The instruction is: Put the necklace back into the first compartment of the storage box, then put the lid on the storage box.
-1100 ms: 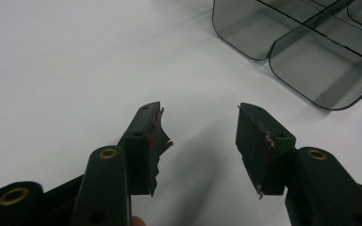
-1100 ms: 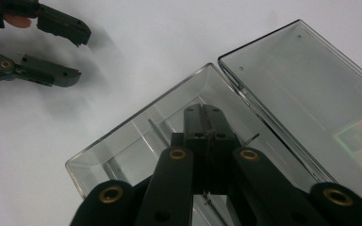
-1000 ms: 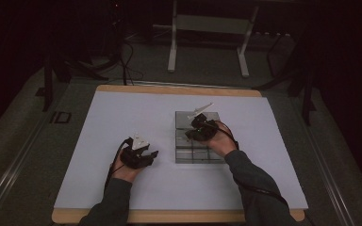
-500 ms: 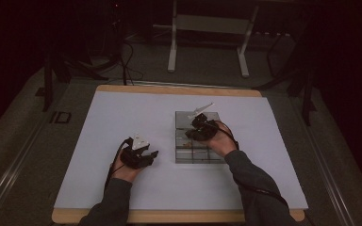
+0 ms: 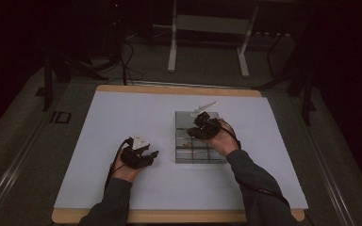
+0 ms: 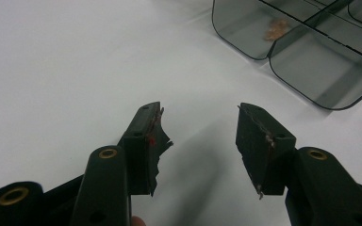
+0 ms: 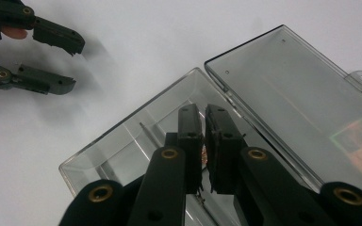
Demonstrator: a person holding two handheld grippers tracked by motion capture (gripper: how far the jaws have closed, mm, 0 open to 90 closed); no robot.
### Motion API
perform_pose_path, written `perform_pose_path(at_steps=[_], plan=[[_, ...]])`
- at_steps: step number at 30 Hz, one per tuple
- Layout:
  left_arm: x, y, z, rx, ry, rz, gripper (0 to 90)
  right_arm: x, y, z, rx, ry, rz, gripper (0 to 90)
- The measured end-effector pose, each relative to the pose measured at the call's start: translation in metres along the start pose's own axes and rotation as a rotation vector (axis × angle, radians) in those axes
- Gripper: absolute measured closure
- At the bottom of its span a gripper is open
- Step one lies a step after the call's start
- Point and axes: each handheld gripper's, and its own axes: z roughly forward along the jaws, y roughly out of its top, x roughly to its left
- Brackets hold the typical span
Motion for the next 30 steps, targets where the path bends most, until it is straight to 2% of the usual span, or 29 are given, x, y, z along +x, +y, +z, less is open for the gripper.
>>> perform_pose_path(at_steps=[19, 30], plan=[[0.000, 0.001, 0.001, -0.002, -0.004, -0.001, 51.2, -0.007, -0.001, -0.010, -0.019, -0.028, 0.010, 81.6], [-0.002, 0.001, 0.000, -0.006, -0.009, 0.001, 51.2, -0.017, -0.002, -0.022, -0.046, -0.039, 0.041, 72.8]])
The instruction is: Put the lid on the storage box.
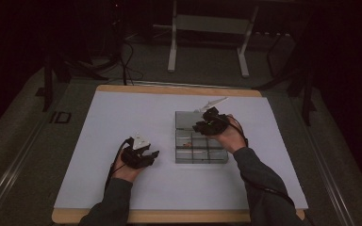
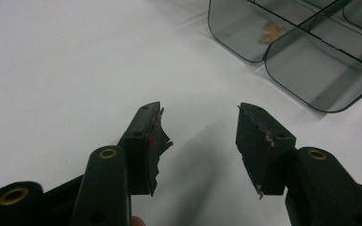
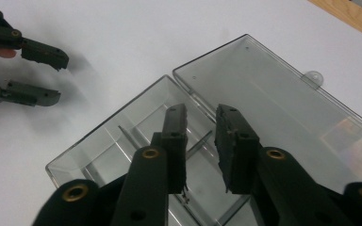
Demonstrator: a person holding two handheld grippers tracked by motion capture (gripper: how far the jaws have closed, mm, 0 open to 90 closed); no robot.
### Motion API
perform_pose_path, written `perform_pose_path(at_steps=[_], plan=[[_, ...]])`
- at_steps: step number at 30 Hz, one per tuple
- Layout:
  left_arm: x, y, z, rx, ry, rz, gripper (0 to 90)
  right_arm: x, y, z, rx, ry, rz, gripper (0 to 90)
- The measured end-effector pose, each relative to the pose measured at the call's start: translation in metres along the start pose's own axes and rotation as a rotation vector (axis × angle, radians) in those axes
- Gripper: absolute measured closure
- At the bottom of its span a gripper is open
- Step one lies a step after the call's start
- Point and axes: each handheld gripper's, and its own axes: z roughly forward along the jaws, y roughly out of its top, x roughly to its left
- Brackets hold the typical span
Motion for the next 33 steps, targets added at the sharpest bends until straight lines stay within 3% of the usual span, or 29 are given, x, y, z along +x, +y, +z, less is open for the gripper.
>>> perform_pose_path(at_steps=[6, 9, 23, 33], plan=[[-0.004, 0.002, -0.002, -0.011, -0.011, 0.005, 51.2, -0.008, -0.001, -0.006, -0.018, -0.012, 0.024, 66.8], [-0.006, 0.004, -0.006, -0.054, -0.046, -0.037, 51.2, -0.011, -0.002, -0.006, -0.020, -0.023, 0.030, 64.5], [-0.026, 0.019, -0.010, -0.111, -0.067, -0.022, 51.3, -0.029, -0.012, -0.006, -0.022, -0.061, 0.089, 57.9], [-0.045, 0.032, -0.005, -0.109, -0.065, -0.004, 50.4, -0.045, -0.027, -0.003, -0.045, -0.109, 0.184, 57.3]])
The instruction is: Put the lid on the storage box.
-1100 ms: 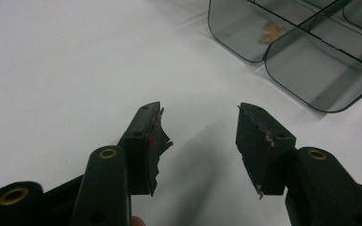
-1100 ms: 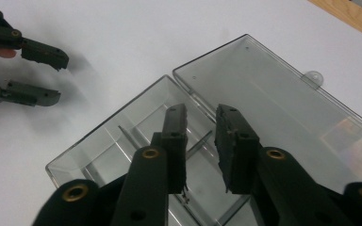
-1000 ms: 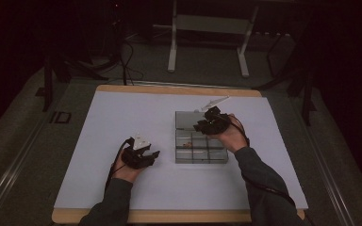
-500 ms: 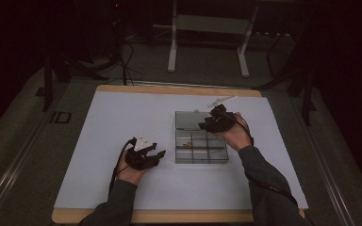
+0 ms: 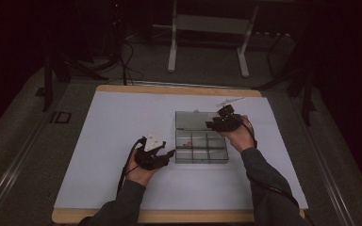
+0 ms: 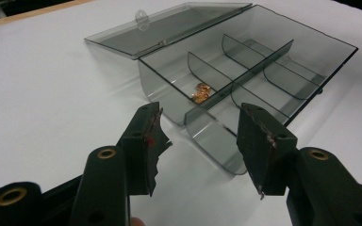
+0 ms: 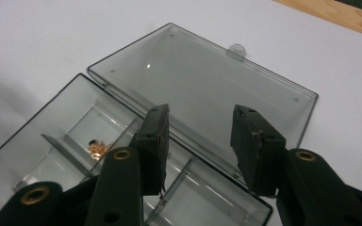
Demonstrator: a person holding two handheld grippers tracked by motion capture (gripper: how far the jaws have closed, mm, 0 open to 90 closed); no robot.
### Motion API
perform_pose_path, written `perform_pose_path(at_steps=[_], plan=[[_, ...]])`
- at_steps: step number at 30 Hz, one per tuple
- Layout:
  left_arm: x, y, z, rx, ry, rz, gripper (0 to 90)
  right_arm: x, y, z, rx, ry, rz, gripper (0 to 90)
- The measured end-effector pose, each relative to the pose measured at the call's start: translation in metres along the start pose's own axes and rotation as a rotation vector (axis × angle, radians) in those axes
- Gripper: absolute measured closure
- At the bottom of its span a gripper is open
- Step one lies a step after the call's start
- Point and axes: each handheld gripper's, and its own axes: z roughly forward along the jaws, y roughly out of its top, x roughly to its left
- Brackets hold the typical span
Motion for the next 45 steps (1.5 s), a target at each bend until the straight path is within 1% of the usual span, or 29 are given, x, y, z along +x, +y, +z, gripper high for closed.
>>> perform_pose_path(at_steps=[4, 5, 9, 12, 15, 16, 17, 21, 26, 27, 31, 32, 34, 35, 37, 39, 44, 45], plan=[[-0.007, 0.002, 0.007, 0.007, -0.007, 0.004, 50.3, -0.007, -0.005, 0.000, -0.008, -0.008, 0.025, 57.3], [-0.008, 0.002, 0.008, 0.014, -0.009, 0.012, 50.1, -0.009, -0.006, 0.000, -0.006, -0.011, 0.031, 57.3], [-0.011, 0.002, 0.016, 0.018, -0.017, 0.009, 49.2, -0.017, -0.012, 0.001, 0.000, -0.016, 0.054, 57.6], [-0.012, 0.001, 0.021, 0.030, -0.007, 0.016, 49.2, -0.022, -0.016, 0.003, 0.004, -0.018, 0.069, 57.7], [-0.013, -0.001, 0.026, 0.043, 0.017, 0.022, 49.2, -0.027, -0.019, 0.005, 0.004, -0.022, 0.096, 57.5], [-0.012, -0.001, 0.027, 0.047, 0.018, 0.019, 49.3, -0.028, -0.020, 0.006, 0.003, -0.023, 0.100, 57.4], [-0.011, -0.002, 0.028, 0.043, 0.011, 0.004, 49.2, -0.030, -0.021, 0.006, 0.003, -0.025, 0.111, 56.9], [-0.011, -0.002, 0.030, 0.044, 0.005, 0.000, 50.5, -0.037, -0.023, 0.007, -0.003, -0.036, 0.168, 56.4], [-0.009, -0.002, 0.033, 0.046, -0.014, -0.015, 52.0, -0.045, -0.026, 0.011, 0.003, -0.039, 0.210, 54.6], [-0.009, -0.002, 0.033, 0.046, -0.014, -0.015, 52.2, -0.045, -0.026, 0.011, 0.003, -0.039, 0.210, 54.6], [-0.008, -0.002, 0.035, 0.055, -0.042, -0.015, 54.4, -0.050, -0.030, 0.016, 0.005, -0.020, 0.257, 53.2], [-0.008, -0.002, 0.036, 0.057, -0.047, -0.016, 55.9, -0.050, -0.031, 0.017, 0.006, -0.018, 0.264, 52.9], [-0.008, -0.002, 0.036, 0.057, -0.047, -0.014, 56.2, -0.051, -0.032, 0.018, 0.007, -0.013, 0.271, 52.6], [-0.007, -0.001, 0.036, 0.061, -0.055, -0.016, 56.2, -0.052, -0.032, 0.019, 0.007, -0.012, 0.277, 52.5], [-0.006, -0.001, 0.036, 0.064, -0.061, -0.015, 56.2, -0.053, -0.033, 0.022, 0.004, 0.008, 0.304, 51.6], [-0.005, -0.001, 0.036, 0.065, -0.064, -0.012, 56.1, -0.054, -0.033, 0.023, 0.006, 0.018, 0.319, 51.5], [-0.006, -0.001, 0.036, 0.064, -0.061, -0.007, 56.4, -0.055, -0.032, 0.026, 0.018, 0.040, 0.336, 50.6], [-0.006, -0.001, 0.036, 0.064, -0.061, -0.006, 56.4, -0.055, -0.031, 0.027, 0.019, 0.050, 0.346, 49.3]])
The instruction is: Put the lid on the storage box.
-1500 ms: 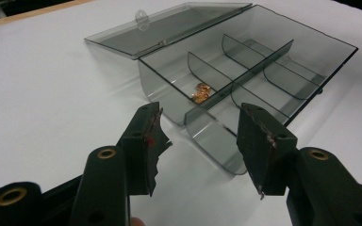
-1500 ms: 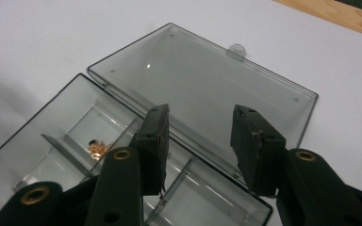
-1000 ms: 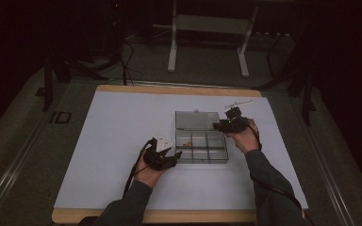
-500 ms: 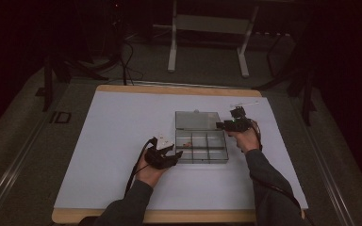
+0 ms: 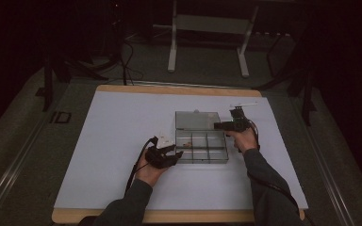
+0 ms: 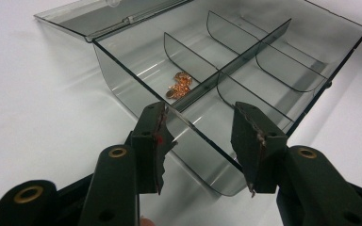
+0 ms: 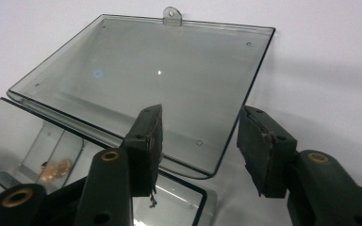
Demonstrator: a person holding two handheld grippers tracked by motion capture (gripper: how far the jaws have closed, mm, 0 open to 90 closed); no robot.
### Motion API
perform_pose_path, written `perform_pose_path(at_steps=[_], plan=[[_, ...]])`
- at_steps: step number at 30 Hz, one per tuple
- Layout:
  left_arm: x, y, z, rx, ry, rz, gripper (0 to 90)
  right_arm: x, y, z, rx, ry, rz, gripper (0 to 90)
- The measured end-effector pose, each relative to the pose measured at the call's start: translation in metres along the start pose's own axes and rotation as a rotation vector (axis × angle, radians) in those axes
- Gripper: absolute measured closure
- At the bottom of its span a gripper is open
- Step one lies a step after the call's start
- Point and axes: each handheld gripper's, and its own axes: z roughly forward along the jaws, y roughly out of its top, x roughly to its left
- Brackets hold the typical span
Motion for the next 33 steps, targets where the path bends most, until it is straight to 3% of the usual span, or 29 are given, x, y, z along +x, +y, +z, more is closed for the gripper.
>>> perform_pose_path(at_steps=[3, 13, 16, 29, 33], plan=[[-0.001, 0.000, 0.000, -0.011, 0.010, 0.017, 56.9, -0.002, 0.001, 0.001, 0.008, 0.013, 0.027, 48.7], [-0.002, 0.000, 0.000, -0.011, 0.014, 0.014, 57.2, -0.009, 0.003, 0.006, 0.032, 0.041, 0.068, 49.6], [-0.003, -0.001, 0.000, -0.014, 0.020, 0.014, 57.5, -0.013, 0.005, 0.006, 0.056, 0.072, 0.102, 49.8], [-0.003, -0.001, 0.001, -0.019, 0.028, 0.023, 58.0, -0.019, 0.008, 0.006, 0.082, 0.100, 0.147, 54.3], [-0.003, -0.001, 0.001, -0.019, 0.028, 0.023, 58.1, -0.020, 0.008, 0.005, 0.074, 0.095, 0.149, 60.0]])
